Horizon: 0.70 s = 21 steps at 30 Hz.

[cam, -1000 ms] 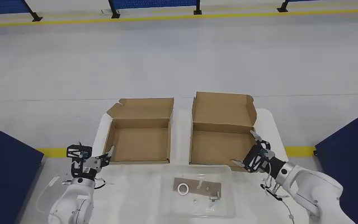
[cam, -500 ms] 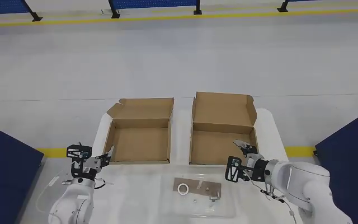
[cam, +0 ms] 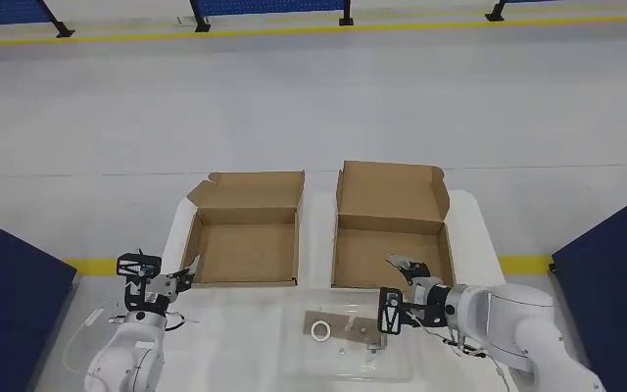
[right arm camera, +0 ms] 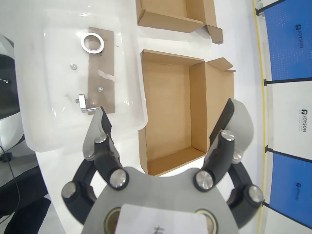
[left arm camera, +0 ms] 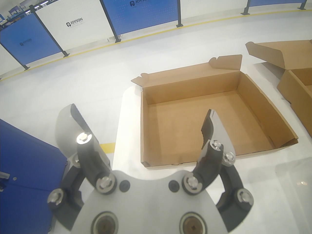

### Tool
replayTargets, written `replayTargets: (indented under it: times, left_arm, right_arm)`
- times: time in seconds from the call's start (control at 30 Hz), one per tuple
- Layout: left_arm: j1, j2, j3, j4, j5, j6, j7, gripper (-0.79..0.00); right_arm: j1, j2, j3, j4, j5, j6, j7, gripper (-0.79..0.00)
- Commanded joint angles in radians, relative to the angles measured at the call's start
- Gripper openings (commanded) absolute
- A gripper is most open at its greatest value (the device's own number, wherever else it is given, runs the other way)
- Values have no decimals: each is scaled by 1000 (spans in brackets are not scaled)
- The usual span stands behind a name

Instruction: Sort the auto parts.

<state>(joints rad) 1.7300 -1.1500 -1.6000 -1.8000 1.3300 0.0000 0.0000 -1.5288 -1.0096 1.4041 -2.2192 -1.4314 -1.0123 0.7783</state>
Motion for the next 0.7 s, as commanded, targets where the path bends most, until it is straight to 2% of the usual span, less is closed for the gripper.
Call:
replayTargets:
  times: [0.0,0.27,0.57,0.67]
  left_arm:
    - [0,0,0,0,0,0,0,0]
    - [0,0,0,0,0,0,0,0]
    - [0,0,0,0,0,0,0,0]
    - [0,0,0,0,0,0,0,0]
  right_arm:
    - [48,25,-67,22,15,0,30,0]
    - [205,123,-277,132,7,0,30,0]
    - [204,123,-278,129,2,4,28,0]
    - [188,126,-324,95,-113,12,41,0]
